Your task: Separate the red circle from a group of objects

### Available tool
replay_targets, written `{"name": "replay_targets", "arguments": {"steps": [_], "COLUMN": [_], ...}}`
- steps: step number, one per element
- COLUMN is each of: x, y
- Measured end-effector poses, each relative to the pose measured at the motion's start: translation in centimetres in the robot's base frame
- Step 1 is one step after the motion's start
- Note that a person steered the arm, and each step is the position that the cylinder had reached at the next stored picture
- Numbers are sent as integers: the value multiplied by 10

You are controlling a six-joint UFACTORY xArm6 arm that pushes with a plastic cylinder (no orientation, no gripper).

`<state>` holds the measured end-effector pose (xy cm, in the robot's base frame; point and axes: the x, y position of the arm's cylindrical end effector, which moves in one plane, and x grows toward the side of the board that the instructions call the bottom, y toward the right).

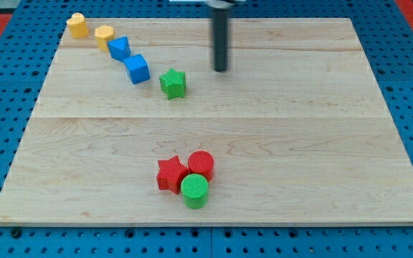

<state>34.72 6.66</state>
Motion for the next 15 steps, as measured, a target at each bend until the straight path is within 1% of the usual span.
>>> {"name": "replay_targets", "arguments": {"steps": [1,2,3,5,6,7,8,9,10,12,13,14,15], "x": [100,194,263,261,224,191,189,186,188,122,124,99,98], "y": [21,21,14,-65,-92,-103,-103,-85,-42,-39,1,-6,-37]}}
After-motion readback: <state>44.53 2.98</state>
